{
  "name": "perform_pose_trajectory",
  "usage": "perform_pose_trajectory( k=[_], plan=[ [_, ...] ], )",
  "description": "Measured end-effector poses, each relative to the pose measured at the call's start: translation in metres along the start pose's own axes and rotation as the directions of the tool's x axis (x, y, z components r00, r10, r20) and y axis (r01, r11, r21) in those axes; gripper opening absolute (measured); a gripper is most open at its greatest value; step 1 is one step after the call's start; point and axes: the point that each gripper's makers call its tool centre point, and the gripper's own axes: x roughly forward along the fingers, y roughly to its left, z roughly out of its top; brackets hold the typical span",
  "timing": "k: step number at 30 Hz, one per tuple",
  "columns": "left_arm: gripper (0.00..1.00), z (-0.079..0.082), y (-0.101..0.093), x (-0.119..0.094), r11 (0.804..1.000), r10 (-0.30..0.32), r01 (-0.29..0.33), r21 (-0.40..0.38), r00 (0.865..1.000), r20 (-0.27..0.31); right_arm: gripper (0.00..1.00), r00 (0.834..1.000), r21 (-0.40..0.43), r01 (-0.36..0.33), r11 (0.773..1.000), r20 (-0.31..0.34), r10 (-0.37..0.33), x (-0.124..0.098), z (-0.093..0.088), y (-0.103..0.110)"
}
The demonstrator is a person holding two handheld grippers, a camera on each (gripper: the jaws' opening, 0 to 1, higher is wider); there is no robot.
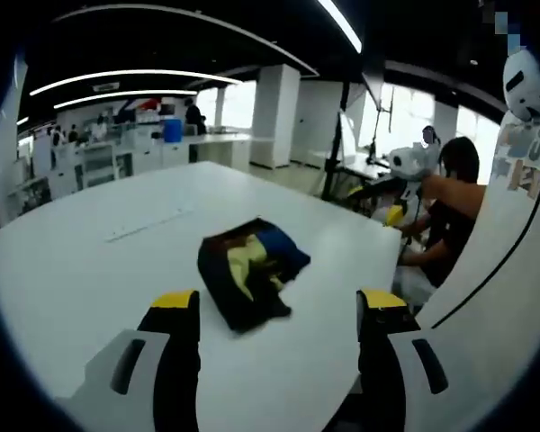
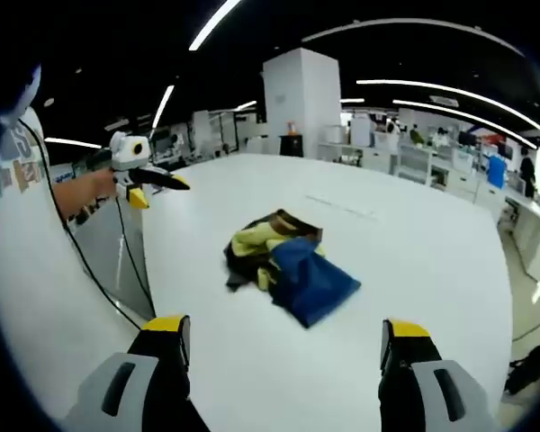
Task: Fold the garment on the visible template until the final outline fits inside the template.
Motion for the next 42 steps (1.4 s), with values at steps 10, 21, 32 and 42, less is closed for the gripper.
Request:
perform_pose_trajectory(
  k=[10,21,32,42],
  plan=[
    [0.69,-0.003,-0.005,0.0,1.0,-0.011,0.011,0.006,1.0,-0.007,0.86,1.0,0.012,0.001,1.0,-0.017,-0.001,-0.003,-0.007,0.003],
    [0.69,-0.009,-0.008,0.0,1.0,-0.018,0.018,0.013,0.999,-0.029,0.85,0.999,0.006,0.002,1.0,-0.035,-0.001,-0.005,-0.014,0.006],
    [0.66,-0.011,-0.007,-0.002,1.0,-0.011,0.012,0.012,0.999,-0.035,0.82,1.0,0.015,0.0,1.0,-0.024,0.001,-0.005,-0.012,0.006],
    [0.65,-0.01,-0.006,-0.003,1.0,-0.009,0.009,0.005,0.999,-0.032,0.76,1.0,0.026,-0.008,1.0,-0.013,0.008,-0.004,-0.007,0.005]
  ],
)
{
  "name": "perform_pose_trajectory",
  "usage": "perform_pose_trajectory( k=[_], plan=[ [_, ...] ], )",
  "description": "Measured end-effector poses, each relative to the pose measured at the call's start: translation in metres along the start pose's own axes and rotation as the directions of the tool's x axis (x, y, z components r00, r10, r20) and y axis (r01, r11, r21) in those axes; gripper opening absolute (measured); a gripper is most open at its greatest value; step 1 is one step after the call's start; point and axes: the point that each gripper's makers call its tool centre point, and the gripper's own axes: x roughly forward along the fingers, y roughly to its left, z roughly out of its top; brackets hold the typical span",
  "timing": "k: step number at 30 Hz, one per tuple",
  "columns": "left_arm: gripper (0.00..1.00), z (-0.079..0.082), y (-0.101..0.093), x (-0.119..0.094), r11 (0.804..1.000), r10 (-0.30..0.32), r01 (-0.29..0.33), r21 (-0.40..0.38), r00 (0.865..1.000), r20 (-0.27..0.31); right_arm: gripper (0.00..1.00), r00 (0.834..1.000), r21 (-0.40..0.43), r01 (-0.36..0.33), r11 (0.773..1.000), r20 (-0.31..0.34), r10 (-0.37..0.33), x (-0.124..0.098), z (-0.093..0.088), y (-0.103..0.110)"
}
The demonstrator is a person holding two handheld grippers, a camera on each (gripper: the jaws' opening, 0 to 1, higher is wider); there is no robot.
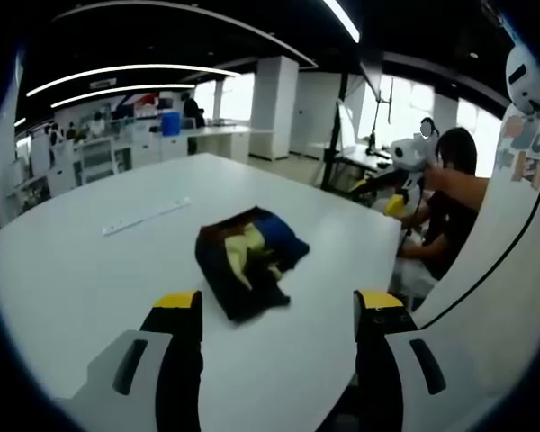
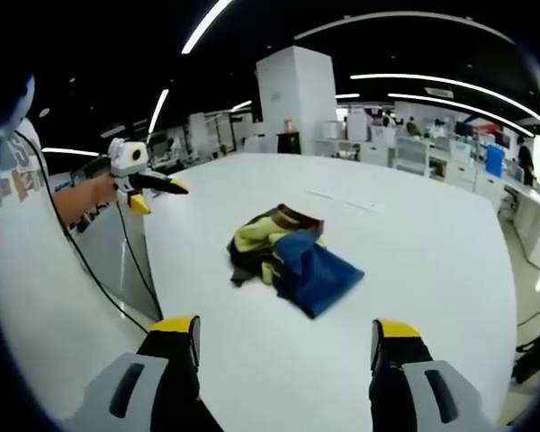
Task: Fold the garment on the visible template until the final outline fits inside the template.
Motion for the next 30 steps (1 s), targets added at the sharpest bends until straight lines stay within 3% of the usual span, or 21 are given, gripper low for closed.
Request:
perform_pose_trajectory(
  k=[22,30],
  plan=[
    [0.63,0.005,0.009,-0.002,1.0,0.016,-0.016,0.009,1.0,-0.004,0.72,1.0,0.002,-0.002,1.0,-0.001,0.002,0.004,0.004,-0.004],
    [0.62,0.0,0.014,0.0,1.0,0.027,-0.027,0.006,0.999,-0.016,0.72,1.0,0.002,0.0,1.0,-0.008,0.0,0.007,0.003,-0.007]
  ],
)
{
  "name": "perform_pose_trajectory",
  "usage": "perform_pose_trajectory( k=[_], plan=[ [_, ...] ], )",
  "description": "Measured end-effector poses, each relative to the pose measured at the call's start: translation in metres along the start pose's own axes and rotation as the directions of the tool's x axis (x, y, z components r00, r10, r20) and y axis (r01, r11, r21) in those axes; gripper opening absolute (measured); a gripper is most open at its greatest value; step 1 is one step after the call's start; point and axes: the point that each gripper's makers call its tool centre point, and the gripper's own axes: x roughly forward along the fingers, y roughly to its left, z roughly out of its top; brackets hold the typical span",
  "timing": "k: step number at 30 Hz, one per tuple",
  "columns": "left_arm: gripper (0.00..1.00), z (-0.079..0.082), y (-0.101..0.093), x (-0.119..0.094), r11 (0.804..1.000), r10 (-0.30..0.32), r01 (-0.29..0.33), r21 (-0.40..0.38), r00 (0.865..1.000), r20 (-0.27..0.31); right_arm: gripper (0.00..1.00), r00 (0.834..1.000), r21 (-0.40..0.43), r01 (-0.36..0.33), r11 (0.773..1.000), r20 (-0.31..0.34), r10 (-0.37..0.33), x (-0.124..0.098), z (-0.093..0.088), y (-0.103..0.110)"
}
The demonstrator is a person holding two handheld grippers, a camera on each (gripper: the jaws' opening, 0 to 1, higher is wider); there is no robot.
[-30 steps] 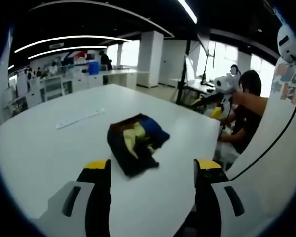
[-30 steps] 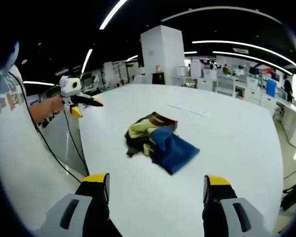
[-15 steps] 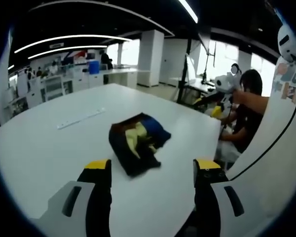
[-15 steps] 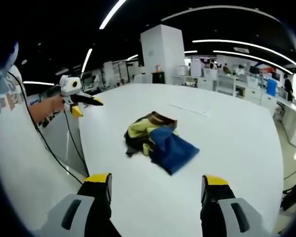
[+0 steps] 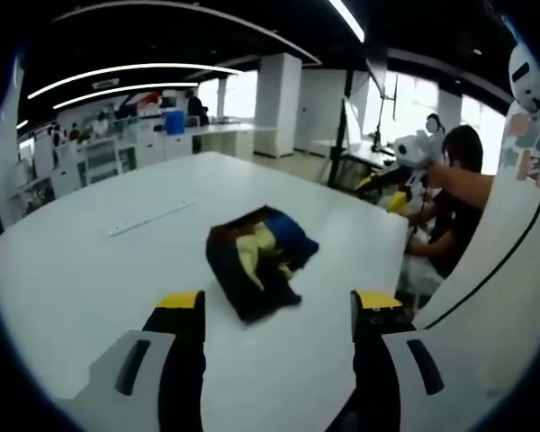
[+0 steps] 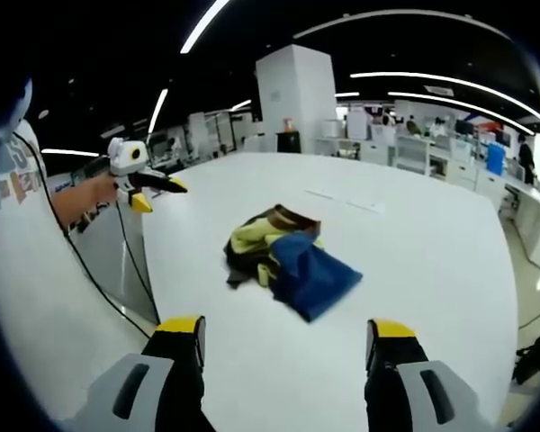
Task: Fold the garment on the visible template until the final outline fits inside the template.
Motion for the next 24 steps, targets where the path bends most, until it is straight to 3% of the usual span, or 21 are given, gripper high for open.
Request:
perform_pose_trajectory(
  k=[24],
  plan=[
    [0.56,-0.002,0.009,0.018,1.0,-0.013,0.013,-0.023,1.0,-0.006,0.64,1.0,-0.01,-0.013,1.0,-0.006,0.013,0.017,0.008,-0.011]
  ],
)
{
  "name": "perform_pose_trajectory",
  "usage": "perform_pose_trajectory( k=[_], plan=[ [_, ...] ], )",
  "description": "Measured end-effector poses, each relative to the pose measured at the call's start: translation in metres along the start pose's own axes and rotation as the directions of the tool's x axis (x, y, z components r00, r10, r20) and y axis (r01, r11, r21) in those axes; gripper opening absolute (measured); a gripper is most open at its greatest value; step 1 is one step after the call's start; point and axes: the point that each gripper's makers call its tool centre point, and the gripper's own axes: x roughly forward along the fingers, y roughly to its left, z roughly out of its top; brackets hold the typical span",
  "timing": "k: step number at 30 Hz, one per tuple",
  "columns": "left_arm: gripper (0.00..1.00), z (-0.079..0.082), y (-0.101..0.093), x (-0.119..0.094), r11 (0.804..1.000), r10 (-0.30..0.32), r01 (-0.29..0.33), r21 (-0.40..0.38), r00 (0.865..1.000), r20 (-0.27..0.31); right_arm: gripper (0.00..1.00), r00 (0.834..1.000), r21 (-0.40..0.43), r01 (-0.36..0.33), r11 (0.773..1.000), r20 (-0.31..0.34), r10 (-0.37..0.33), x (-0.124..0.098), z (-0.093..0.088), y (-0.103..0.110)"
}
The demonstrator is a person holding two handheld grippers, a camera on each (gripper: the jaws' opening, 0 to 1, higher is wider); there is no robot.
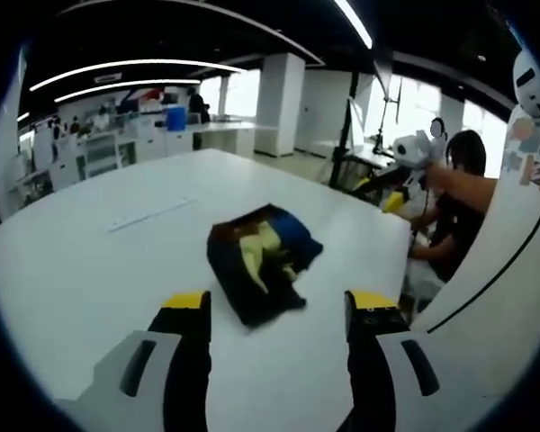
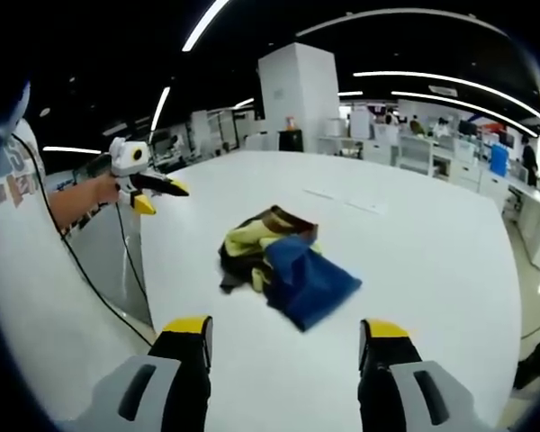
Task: Fold the garment on the visible template until the final outline fits inside the template.
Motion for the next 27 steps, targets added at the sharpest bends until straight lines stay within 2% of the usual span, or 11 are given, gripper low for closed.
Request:
perform_pose_trajectory(
  k=[6,10,15,20,27],
  plan=[
    [0.56,0.003,0.003,0.007,1.0,0.0,0.0,-0.004,1.0,0.008,0.62,1.0,0.017,-0.01,1.0,0.016,0.01,0.006,0.005,-0.003],
    [0.55,-0.002,0.006,0.009,1.0,-0.003,0.003,0.009,1.0,-0.018,0.57,0.999,0.031,-0.019,0.999,0.032,0.018,0.012,0.011,-0.005],
    [0.54,-0.002,0.01,0.011,1.0,-0.001,0.001,-0.009,1.0,-0.009,0.54,0.999,0.033,-0.022,0.999,0.035,0.021,0.019,0.014,-0.006],
    [0.53,-0.004,0.013,0.012,1.0,-0.003,0.003,-0.013,1.0,-0.018,0.51,0.997,0.063,-0.032,0.998,0.078,0.027,0.023,0.024,-0.007],
    [0.52,-0.003,0.017,0.016,1.0,-0.004,0.004,-0.014,1.0,-0.025,0.48,0.998,0.055,-0.039,0.998,0.058,0.035,0.03,0.021,-0.007]
  ],
)
